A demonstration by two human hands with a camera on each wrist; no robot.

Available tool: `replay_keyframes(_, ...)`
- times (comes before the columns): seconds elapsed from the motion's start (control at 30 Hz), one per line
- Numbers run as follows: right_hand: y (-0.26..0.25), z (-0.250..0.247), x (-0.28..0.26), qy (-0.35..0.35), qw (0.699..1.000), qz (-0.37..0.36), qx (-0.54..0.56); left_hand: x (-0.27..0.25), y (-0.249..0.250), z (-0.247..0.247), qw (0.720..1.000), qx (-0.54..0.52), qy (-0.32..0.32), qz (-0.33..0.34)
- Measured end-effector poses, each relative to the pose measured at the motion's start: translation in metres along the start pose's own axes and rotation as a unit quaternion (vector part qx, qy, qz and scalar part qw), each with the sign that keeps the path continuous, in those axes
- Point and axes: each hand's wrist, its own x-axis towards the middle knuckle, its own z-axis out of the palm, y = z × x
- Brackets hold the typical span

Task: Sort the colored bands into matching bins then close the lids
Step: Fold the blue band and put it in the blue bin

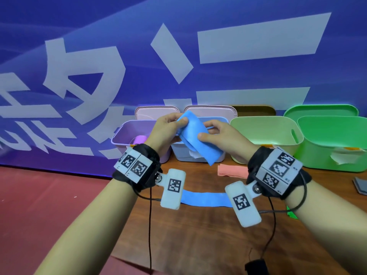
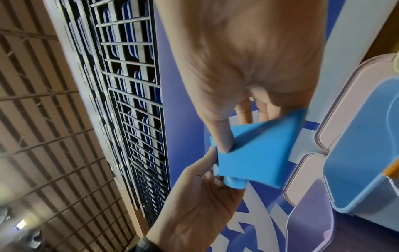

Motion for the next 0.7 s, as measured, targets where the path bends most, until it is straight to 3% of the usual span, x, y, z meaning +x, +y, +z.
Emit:
replay_keyframes(0.07,0.0,0.0,0.001,0.028,1.0,-0.008,0.001,0.001,-0.001,-0.002,0.999,-0.029,-0.002,-0.018)
replay_keyframes(0.2,-0.004,0.009,0.001,0.086,0.987,-0.116,-0.068,0.004,-0.009,0.0,0.981,-0.185,0.004,-0.053)
replay_keyframes(0.37,-0.004,0.026,0.004,0.125,0.973,-0.165,-0.106,0.002,-0.012,0.017,0.899,-0.421,-0.021,-0.115)
replay_keyframes(0.57,-0.005,0.027,0.002,0.144,0.975,-0.141,-0.093,0.006,-0.019,0.021,0.877,-0.462,0.054,-0.124)
replay_keyframes(0.7,-0.004,0.028,0.0,0.121,0.982,-0.114,-0.088,0.007,-0.023,0.022,0.9,-0.413,0.073,-0.12)
